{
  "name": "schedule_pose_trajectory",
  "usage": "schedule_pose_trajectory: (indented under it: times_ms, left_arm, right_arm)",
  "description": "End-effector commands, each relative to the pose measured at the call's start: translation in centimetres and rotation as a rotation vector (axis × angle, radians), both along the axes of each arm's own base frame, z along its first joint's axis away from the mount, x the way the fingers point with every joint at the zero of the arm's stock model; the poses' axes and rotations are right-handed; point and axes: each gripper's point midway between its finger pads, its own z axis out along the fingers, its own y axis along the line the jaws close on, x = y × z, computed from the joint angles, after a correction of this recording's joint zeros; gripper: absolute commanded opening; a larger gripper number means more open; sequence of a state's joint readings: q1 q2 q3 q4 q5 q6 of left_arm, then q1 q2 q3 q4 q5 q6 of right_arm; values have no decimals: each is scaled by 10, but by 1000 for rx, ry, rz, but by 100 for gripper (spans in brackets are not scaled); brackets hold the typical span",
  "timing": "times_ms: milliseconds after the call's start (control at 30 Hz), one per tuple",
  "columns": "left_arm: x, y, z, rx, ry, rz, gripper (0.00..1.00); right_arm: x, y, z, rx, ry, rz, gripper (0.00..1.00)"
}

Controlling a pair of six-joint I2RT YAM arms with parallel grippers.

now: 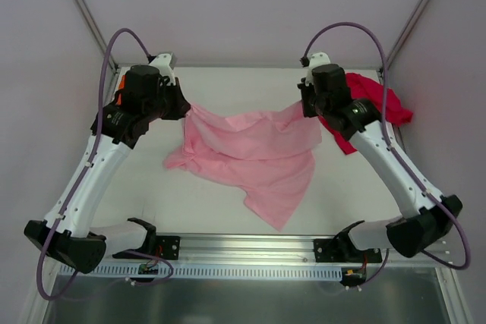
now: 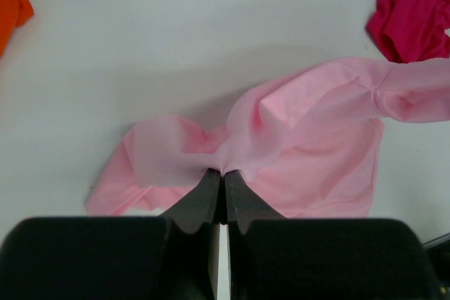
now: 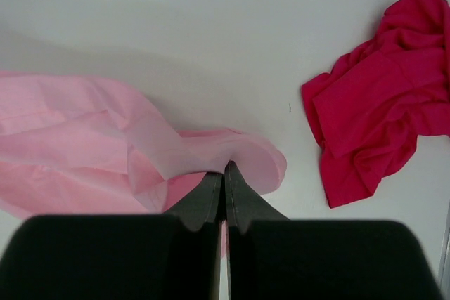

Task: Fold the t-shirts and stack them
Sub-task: Flatten out the tshirt

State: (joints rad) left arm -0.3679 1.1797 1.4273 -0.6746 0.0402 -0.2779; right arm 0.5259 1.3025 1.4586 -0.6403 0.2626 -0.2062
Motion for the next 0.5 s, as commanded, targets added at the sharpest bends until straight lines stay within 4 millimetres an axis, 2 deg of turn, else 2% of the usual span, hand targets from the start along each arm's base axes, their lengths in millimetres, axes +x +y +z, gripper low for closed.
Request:
schedule_pose_trajectory:
  times_ms: [0, 67, 133, 200, 233, 267, 300, 333, 367, 400, 433, 467]
  left_arm:
    - [28, -6, -10, 8, -27, 36, 0]
    - [41, -5, -12, 24, -32, 62, 0]
    - [60, -6, -16, 47, -47, 85, 0]
    - [86, -7, -21, 79, -31, 112, 0]
    - [98, -7, -11, 81, -47, 130, 0]
    - [115, -11, -35, 114, 8, 136, 0]
    - [123, -12, -42, 131, 22, 141, 0]
    - [134, -14, -38, 131, 12, 150, 0]
    - [145, -18, -58, 151, 53, 150, 0]
    - [152, -17, -61, 161, 55, 163, 0]
    - [162, -18, -53, 158, 32, 176, 0]
    - [172, -19, -67, 178, 55, 192, 0]
  right_arm:
    - [42, 21, -11, 11, -15, -16, 1]
    - [67, 26, -14, -6, -12, -50, 1]
    - [81, 25, -12, -12, -12, -71, 1]
    - [101, 27, 0, -6, -32, -94, 1]
    - [106, 21, 1, -17, -29, -121, 1]
    - [114, 20, 19, 1, -62, -141, 1]
    - [124, 15, 9, -13, -42, -167, 1]
    - [128, 13, 10, -11, -41, -187, 1]
    - [135, 13, 11, -7, -49, -197, 1]
    - [137, 10, 12, -13, -52, -209, 1]
    - [140, 5, 13, -30, -66, -235, 1]
    - [141, 1, 13, -44, -74, -253, 1]
